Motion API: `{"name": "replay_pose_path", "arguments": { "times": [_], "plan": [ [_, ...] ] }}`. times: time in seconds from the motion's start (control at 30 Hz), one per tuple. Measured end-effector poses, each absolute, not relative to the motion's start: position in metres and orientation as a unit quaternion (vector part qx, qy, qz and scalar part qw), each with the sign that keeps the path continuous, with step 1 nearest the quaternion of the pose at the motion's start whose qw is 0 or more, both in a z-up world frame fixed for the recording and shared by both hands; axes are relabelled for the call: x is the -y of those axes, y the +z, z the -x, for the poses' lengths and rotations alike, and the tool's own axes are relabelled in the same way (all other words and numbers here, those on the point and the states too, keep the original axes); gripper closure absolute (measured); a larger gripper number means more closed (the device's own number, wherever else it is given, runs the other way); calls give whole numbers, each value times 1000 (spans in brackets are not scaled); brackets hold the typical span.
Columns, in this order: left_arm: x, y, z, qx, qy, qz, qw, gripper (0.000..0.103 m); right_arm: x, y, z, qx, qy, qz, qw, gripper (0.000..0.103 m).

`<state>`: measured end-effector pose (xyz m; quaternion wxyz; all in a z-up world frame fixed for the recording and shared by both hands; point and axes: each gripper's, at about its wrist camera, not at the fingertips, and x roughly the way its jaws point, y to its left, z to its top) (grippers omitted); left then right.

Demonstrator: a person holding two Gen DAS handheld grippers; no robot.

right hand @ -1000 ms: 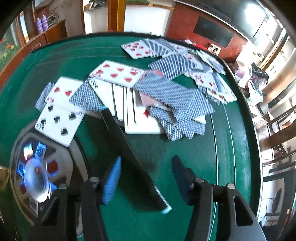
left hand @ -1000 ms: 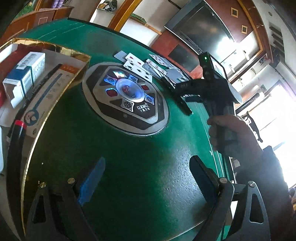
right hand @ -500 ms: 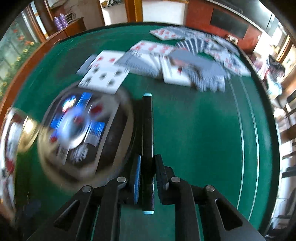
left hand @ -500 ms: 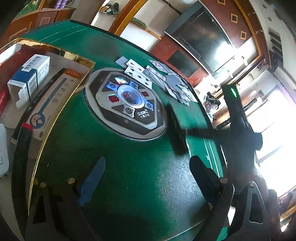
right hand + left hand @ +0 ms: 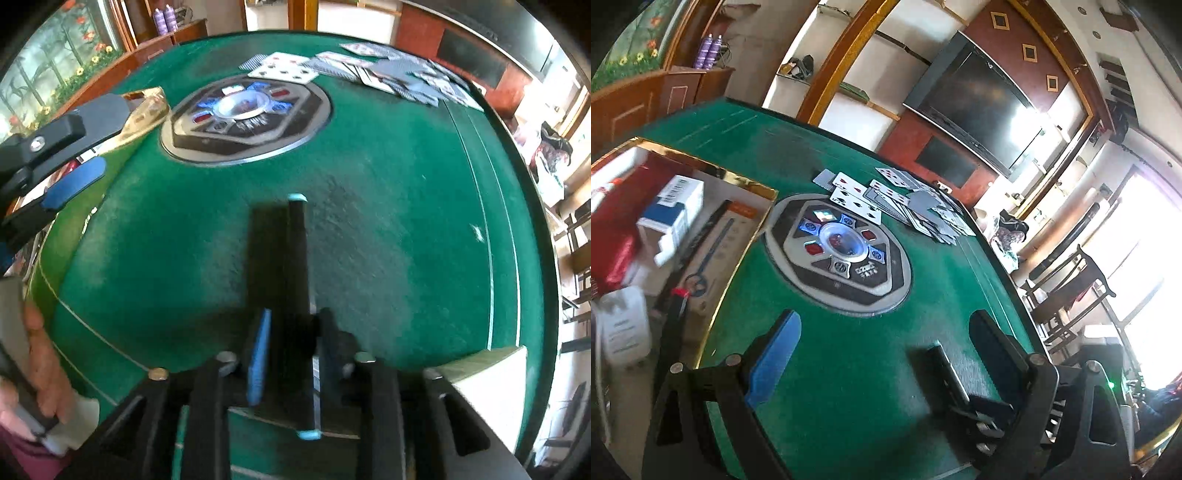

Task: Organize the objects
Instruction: 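Grasp the white leaflet-wrapped box with the left gripper while the right holds the marker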

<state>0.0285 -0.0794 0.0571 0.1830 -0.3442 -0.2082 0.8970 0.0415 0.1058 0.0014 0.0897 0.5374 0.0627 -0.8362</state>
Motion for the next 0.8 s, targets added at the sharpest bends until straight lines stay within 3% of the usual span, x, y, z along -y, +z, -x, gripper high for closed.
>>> {"name": "replay_pose_path", "arguments": {
  "times": [0.1,0.33,0.47,0.63,0.8],
  "plan": [
    [76,64,-44,189,898,351,185,11,-112,3,-45,-40,-841,-529,103,87],
    [40,90,-69,122,905,348,214,11,-167,14,-85,107,-850,-493,152,87],
    [11,86,-76,122,888,375,236,9,-223,36,-123,172,-862,-453,148,87],
    [-44,62,-80,103,858,419,278,7,-298,61,-158,209,-887,-403,84,87],
    [-79,41,-88,116,829,454,305,7,-346,34,-143,227,-876,-426,16,87]
  ]
}}
